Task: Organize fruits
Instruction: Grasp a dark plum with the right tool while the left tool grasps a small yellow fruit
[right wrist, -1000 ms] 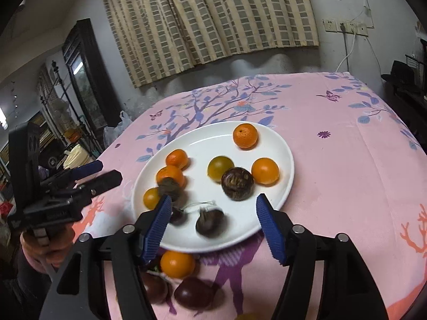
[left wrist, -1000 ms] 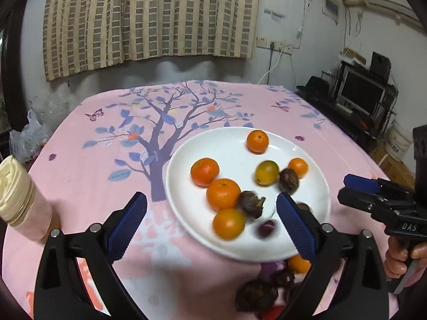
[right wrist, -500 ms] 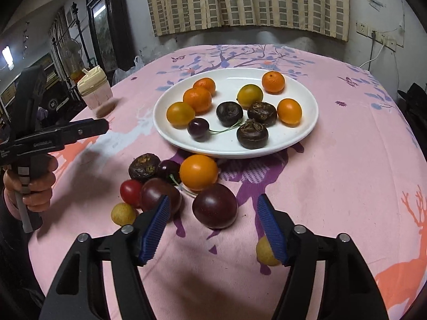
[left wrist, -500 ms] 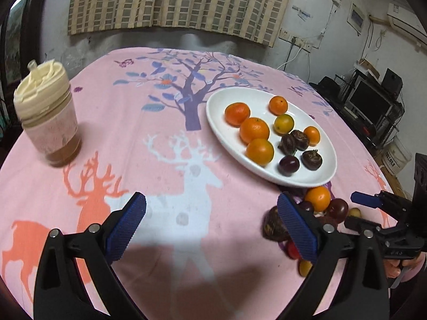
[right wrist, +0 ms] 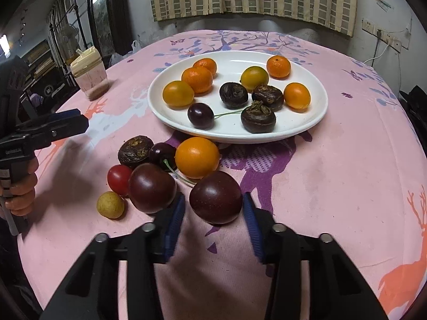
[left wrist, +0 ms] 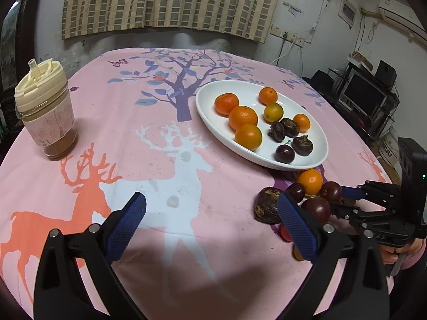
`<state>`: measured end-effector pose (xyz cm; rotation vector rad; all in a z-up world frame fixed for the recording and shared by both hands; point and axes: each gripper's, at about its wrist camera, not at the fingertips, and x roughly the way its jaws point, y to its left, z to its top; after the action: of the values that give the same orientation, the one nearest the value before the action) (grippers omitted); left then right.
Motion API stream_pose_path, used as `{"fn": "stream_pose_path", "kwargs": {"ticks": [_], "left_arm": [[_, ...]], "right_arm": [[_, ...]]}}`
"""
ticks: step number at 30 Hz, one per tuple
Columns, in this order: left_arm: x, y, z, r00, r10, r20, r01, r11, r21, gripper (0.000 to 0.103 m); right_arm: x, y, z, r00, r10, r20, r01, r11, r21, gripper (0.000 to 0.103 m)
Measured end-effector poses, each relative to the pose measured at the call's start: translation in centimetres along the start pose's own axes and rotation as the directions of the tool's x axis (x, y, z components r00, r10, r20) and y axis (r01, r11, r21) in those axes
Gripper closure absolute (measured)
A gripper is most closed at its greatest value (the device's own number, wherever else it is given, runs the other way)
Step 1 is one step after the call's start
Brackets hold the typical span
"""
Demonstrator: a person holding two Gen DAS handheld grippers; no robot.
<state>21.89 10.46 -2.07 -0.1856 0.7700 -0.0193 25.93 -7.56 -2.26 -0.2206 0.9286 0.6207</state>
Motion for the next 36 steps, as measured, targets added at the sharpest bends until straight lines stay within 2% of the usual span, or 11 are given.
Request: {"fn": "stream_pose_path", "kwargs": {"ticks": [2, 3, 4, 5, 7, 10, 13, 19, 26, 31, 36], "left_arm": [[0.1, -0.4, -0.2, 0.999, -0.037, -0.023, 0.037, 0.999, 0.014, 0.007], [0.4, -0.9, -0.3, 0.992, -0.107, -0.071, 0.110, 0.993, 0.039, 0.007], [0.6, -1.7, -0.6, 0.975, -0.189, -0.120, 0.197, 0.978, 0.067, 0.015], [0.6, -2.4, -1.0, 0.955, -0.251, -0.158, 0.267, 0.959, 0.094, 0.035], [0.3, -4.6, -2.1, 0.925, -0.310, -0.218, 0.353, 0.915, 0.194, 0.050], [0.2, -7.1, -3.7, 0.926, -0.283, -0.249, 0.352, 0.884, 0.307, 0.055], [0.6, -7.9, -4.3, 0.921, -0.276, -0.274, 0.358, 0.877, 0.321, 0.062], [2.4, -8.2, -4.1, 0.932, -0.214, -0.292, 0.300, 0.908, 0.292, 0.067], [2.8, -8.9, -4.0, 0.950, -0.164, -0.265, 0.246, 0.916, 0.315, 0.077], [2.4, -8.3, -3.7, 0.943, -0.198, -0.267, 0.274, 0.918, 0.288, 0.078], [0.9, -7.3, -0.6, 0.937, -0.291, -0.194, 0.332, 0.914, 0.234, 0.078]], "right_arm": [[-0.2, -0.3, 0.0, 1.000, 0.004, 0.005, -0.004, 1.000, 0.020, 0.064], [-0.4, -0.6, 0.0, 1.000, 0.002, 0.015, -0.002, 0.999, 0.037, 0.064], [-0.9, -1.1, 0.1, 0.999, 0.005, 0.036, -0.007, 0.998, 0.061, 0.065], [-1.3, -1.5, 0.2, 0.998, 0.013, 0.058, -0.018, 0.996, 0.083, 0.065], [-2.2, -2.2, 0.3, 0.995, 0.015, 0.097, -0.027, 0.992, 0.123, 0.065], [-2.5, -3.0, 0.4, 0.994, -0.001, 0.106, -0.016, 0.987, 0.157, 0.064], [-2.3, -3.1, 0.4, 0.995, -0.002, 0.097, -0.014, 0.986, 0.164, 0.064], [-2.5, -2.1, 0.4, 0.995, -0.003, 0.101, -0.010, 0.992, 0.125, 0.064], [-2.7, -1.9, 0.4, 0.994, 0.004, 0.109, -0.017, 0.993, 0.116, 0.064], [-3.0, -1.9, 0.4, 0.993, 0.008, 0.119, -0.022, 0.993, 0.117, 0.064], [-3.7, -2.7, 1.1, 0.983, 0.033, 0.181, -0.062, 0.986, 0.155, 0.064]]}}
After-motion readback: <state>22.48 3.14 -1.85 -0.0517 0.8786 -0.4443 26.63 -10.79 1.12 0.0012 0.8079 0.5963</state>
